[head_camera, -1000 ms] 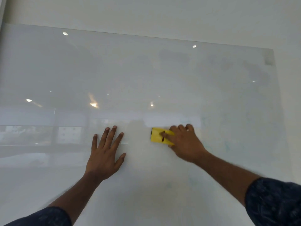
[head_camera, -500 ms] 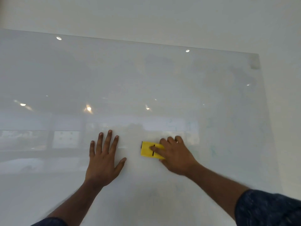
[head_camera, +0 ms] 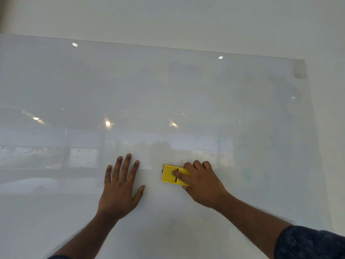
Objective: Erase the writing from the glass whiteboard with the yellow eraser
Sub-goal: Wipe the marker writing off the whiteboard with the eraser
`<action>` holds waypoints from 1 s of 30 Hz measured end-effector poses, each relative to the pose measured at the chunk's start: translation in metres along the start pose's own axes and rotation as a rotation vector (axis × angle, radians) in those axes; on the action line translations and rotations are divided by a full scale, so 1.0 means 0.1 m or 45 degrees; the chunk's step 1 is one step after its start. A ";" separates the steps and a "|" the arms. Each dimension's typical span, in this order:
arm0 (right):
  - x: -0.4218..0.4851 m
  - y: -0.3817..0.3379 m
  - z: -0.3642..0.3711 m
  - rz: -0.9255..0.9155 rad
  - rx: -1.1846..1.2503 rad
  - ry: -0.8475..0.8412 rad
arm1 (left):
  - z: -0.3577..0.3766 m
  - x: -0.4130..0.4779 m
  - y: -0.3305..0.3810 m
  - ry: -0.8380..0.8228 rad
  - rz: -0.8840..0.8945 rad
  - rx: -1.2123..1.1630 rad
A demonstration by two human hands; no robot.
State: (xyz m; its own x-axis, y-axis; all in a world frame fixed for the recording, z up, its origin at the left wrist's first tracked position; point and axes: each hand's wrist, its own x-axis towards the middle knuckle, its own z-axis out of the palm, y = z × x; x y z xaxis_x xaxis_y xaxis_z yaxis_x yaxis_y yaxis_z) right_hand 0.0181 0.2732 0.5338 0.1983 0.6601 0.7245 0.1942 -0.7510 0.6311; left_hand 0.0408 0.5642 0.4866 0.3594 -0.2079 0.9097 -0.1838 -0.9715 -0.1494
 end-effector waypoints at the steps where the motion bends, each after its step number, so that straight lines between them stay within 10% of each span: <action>1: 0.01 0.08 -0.02 -0.015 -0.031 0.002 | 0.00 -0.01 -0.01 -0.003 0.009 0.011; 8: 0.49 0.71 -0.29 0.400 -0.076 -0.016 | 0.00 0.00 -0.03 0.006 0.018 0.000; 16: -0.26 0.14 0.05 -0.050 -0.021 -0.081 | 0.05 -0.04 0.01 0.012 0.009 -0.035; 26: 0.44 0.82 -0.24 0.524 -0.098 -0.019 | 0.13 -0.06 -0.02 0.055 -0.001 -0.069; 30: 0.14 0.32 -0.09 0.391 0.020 -0.021 | 0.15 -0.08 0.00 0.066 -0.017 -0.075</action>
State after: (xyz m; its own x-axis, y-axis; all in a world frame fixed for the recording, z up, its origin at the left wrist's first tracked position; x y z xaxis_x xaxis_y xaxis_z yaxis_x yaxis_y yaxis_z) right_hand 0.0185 0.2585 0.5663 0.2653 0.4028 0.8760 0.1381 -0.9151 0.3790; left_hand 0.0519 0.5643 0.4730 0.3149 -0.1874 0.9305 -0.2337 -0.9654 -0.1153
